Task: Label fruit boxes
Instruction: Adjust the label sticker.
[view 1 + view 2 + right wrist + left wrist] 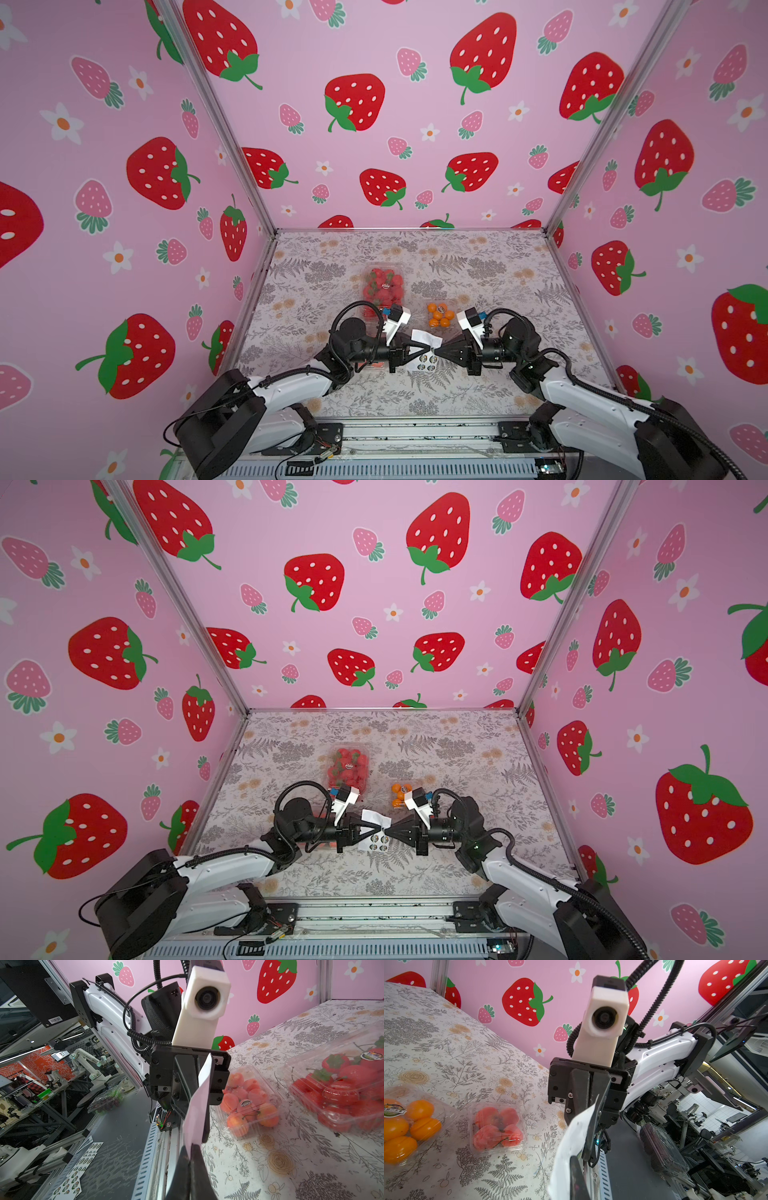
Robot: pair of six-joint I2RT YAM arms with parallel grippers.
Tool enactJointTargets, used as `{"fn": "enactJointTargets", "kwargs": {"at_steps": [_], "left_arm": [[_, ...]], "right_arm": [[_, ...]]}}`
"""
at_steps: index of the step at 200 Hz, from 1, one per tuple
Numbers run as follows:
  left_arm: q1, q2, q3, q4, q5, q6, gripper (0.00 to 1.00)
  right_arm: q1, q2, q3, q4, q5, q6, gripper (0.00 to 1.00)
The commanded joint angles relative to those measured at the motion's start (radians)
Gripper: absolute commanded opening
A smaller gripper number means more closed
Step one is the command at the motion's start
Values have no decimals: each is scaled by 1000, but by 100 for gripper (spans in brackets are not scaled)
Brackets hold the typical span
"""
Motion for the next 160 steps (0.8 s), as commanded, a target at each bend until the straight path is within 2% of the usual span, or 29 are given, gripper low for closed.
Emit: {"fn": "enactJointTargets", "kwargs": {"at_steps": [1, 12, 31, 36, 107, 160], "left_arm": [[0, -6, 6, 52, 16, 10, 14], [-2, -10, 7, 55, 27, 11, 14], [-2, -20, 4, 64, 40, 10, 7], [-2, -23, 4, 60, 41, 10, 0], [-24, -27, -9, 126, 96, 7, 0], [-31, -15, 1, 110, 76, 17, 0]], "right_arm": [[3, -34, 6, 17, -5, -7, 0], [3, -33, 8, 13, -5, -8, 0], [3, -28, 9, 15, -8, -7, 0], [2, -28, 9, 13, -6, -7, 0], [-3, -29, 17, -32, 35, -33, 0], [10, 40, 32, 26, -30, -9, 0]]}}
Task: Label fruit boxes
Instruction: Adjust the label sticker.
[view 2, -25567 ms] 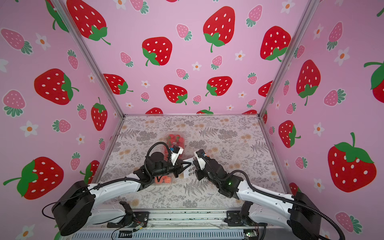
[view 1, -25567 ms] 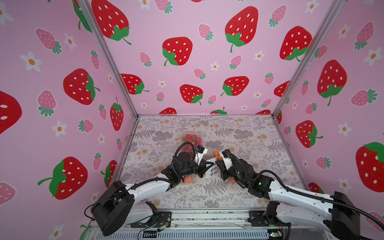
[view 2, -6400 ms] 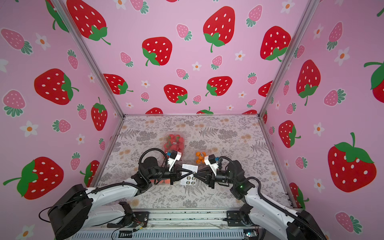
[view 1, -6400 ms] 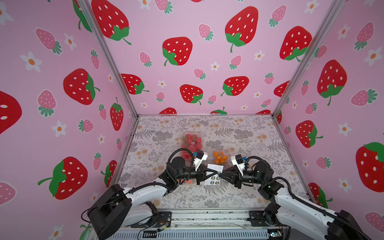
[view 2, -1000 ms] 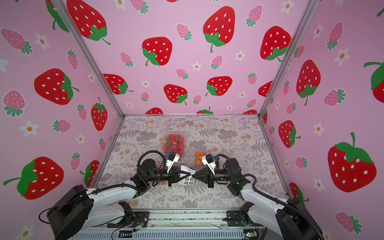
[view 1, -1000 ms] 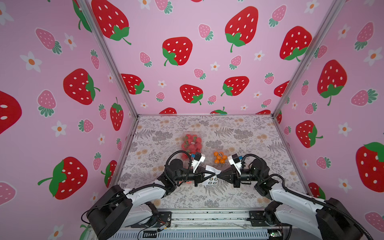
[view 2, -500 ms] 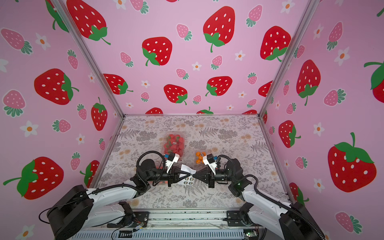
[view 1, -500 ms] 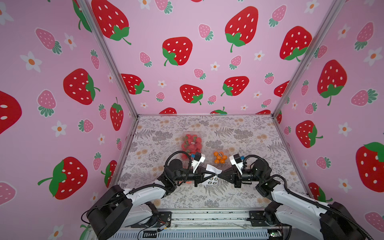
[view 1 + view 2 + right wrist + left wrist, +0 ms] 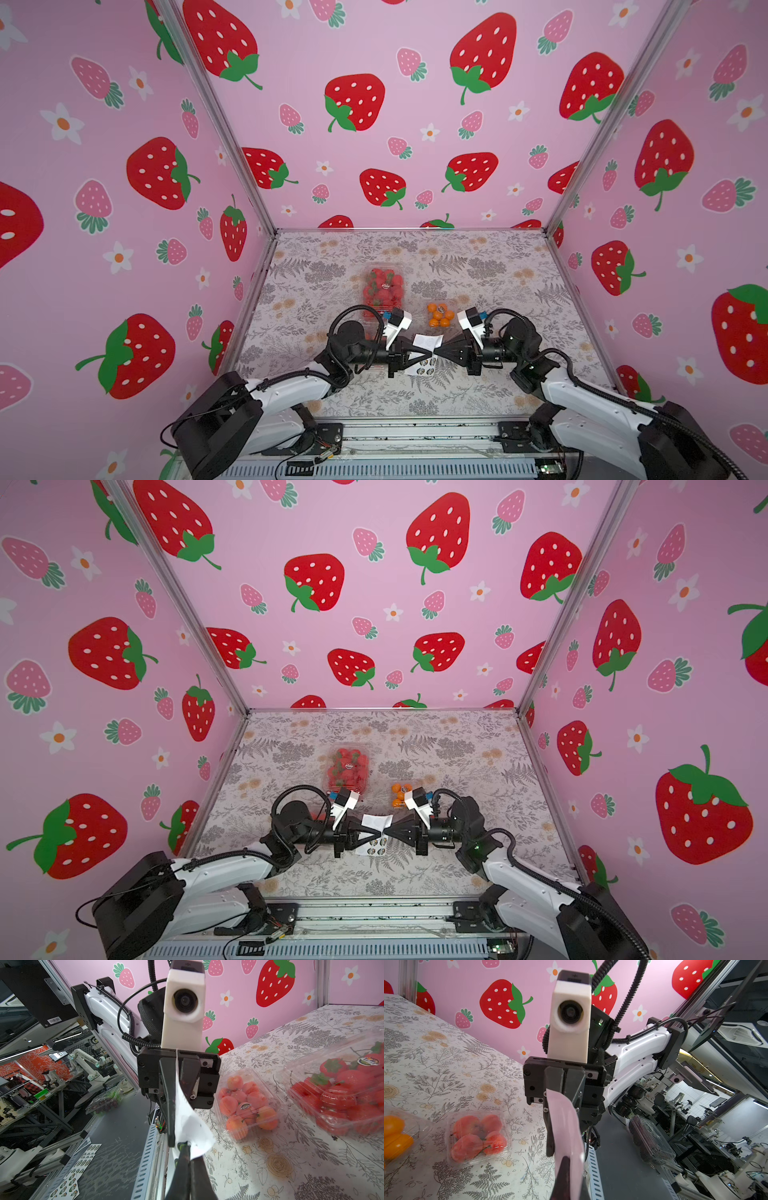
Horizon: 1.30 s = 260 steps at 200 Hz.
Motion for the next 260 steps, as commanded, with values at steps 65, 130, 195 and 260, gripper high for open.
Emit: {"fn": "enactJointTargets", "kwargs": {"at_steps": [65, 130, 195, 260], "left_arm": [[15, 11, 11, 11, -51, 32, 0], [27, 4, 1, 8, -74, 20, 0], [26, -26, -18, -6, -122, 21, 0], [20, -29, -26, 10, -117, 19, 0]], "right_arm": [[55, 34, 10, 73, -104, -6, 0], [59, 10, 2, 74, -115, -8, 0], [61, -12, 0, 34, -93, -31, 0], [60, -7, 15, 4, -69, -43, 0]]}}
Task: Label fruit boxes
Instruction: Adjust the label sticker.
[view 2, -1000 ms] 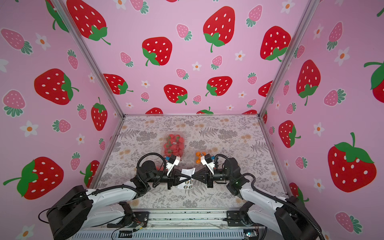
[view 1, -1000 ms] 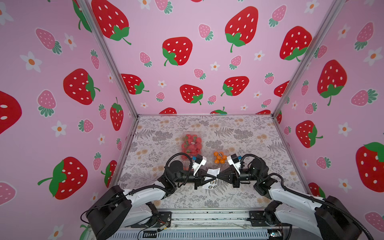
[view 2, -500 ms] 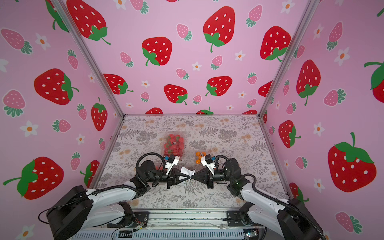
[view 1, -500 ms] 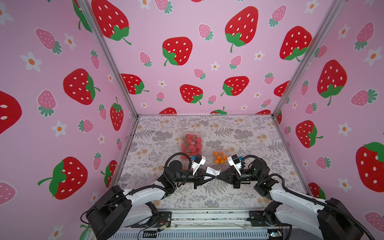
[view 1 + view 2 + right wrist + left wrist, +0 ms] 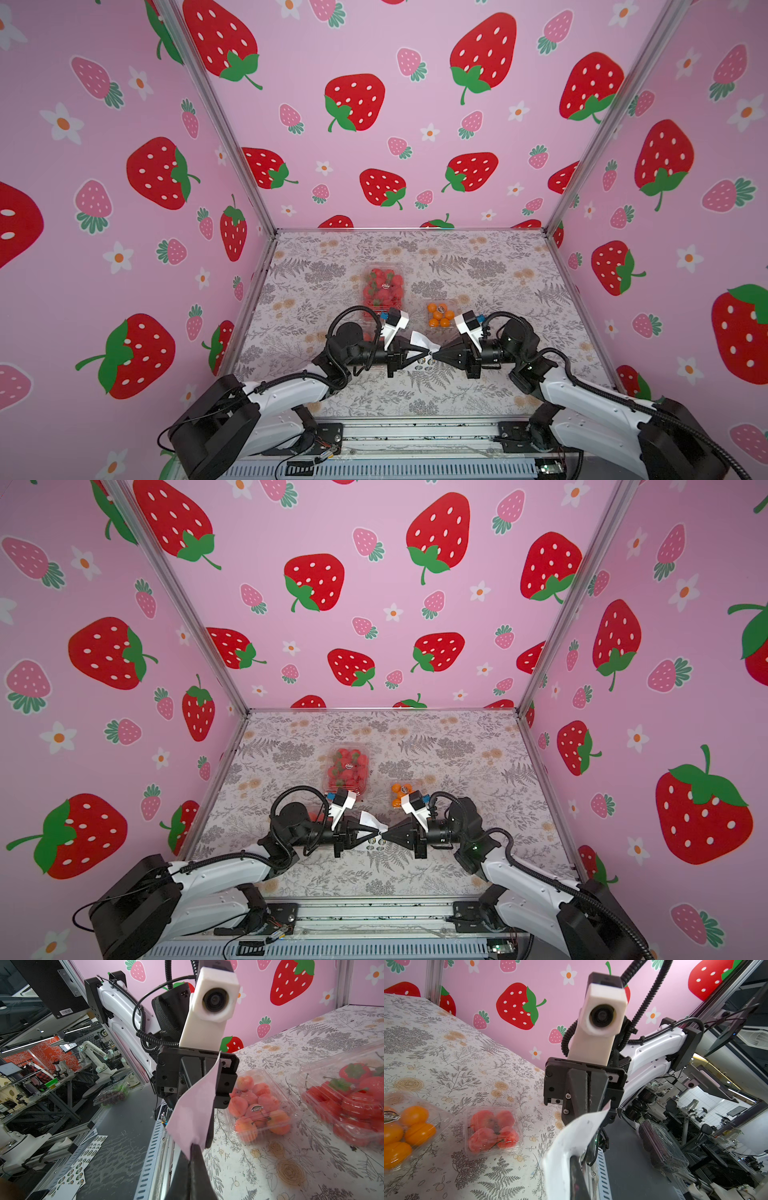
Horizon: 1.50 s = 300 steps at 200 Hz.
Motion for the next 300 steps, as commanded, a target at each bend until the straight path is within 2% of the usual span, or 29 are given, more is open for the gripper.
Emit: {"fn": "enactJointTargets", "kwargs": {"at_steps": [1, 35, 40, 72, 145, 223, 270, 300], "left_arm": [[7, -8, -1, 38, -52, 3, 0], [-10, -6, 7, 25, -44, 15, 4], [-12, -4, 7, 29, -43, 15, 11], [-15, -10, -3, 30, -43, 22, 21], [-40, 1, 15, 16, -36, 39, 31], [-44, 36, 48, 18, -37, 31, 33], [-44, -6, 22, -7, -65, 44, 40], [-40, -86, 0, -73, -101, 73, 31]], "right_arm": [[16, -5, 11, 1, -46, -20, 0], [16, -13, 10, 0, -30, -20, 0], [14, -16, 12, -3, -28, -20, 0], [-1, -30, 3, -8, 6, -11, 0], [-12, -29, 6, -17, 27, -6, 0], [-15, -10, 7, 1, 6, -2, 0], [-18, -20, -5, -8, 22, -11, 0], [-21, -35, -5, -13, 20, -9, 0]]}}
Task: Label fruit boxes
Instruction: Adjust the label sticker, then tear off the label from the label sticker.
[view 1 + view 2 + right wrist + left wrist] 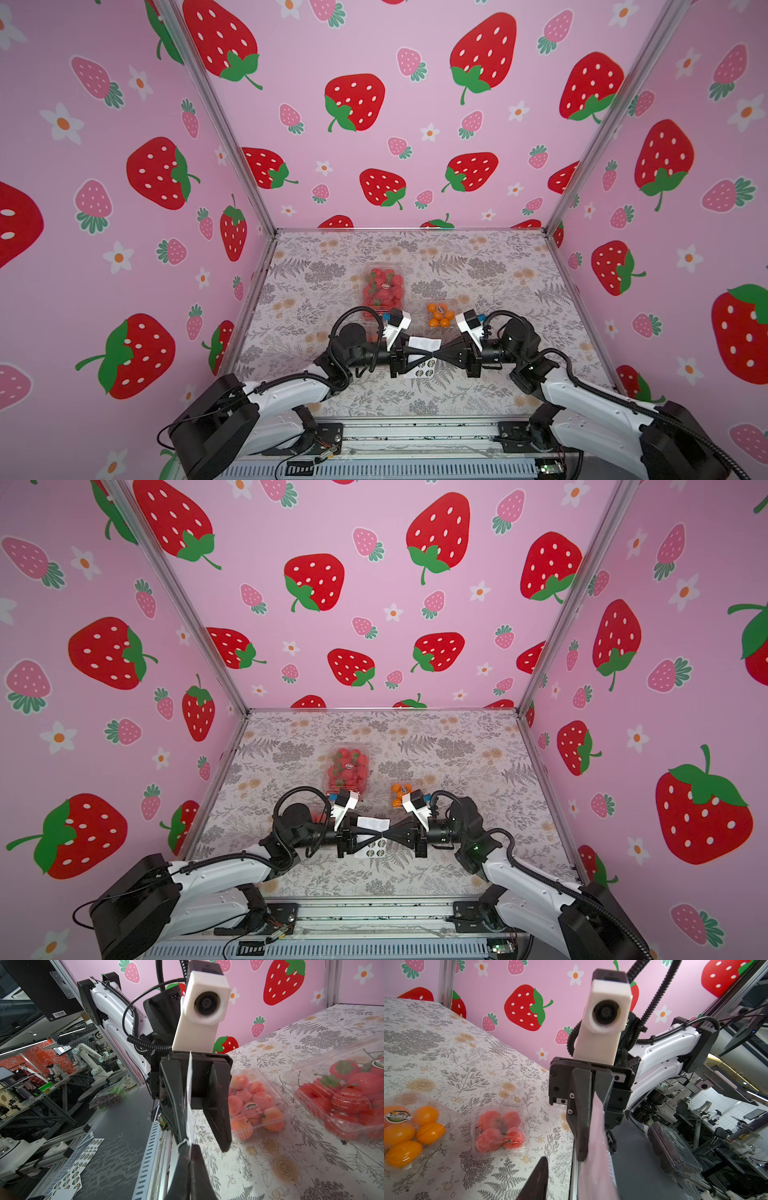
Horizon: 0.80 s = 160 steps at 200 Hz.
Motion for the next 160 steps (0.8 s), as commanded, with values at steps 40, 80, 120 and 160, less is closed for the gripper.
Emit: {"fn": "enactJointTargets", "kwargs": {"at_steps": [40, 80, 120, 160], "left_arm": [[1, -76, -9, -36, -10, 39, 11], [4, -56, -6, -12, 2, 25, 0], [4, -58, 27, -158, -235, 19, 0], [-6, -12, 61, -166, -328, -16, 0]], "right_arm": [[-4, -14, 3, 12, -15, -7, 0], [-5, -26, 8, -25, 24, -18, 4], [35, -268, 93, -583, 654, 1, 73], [121, -296, 157, -773, 948, -1, 66]]}}
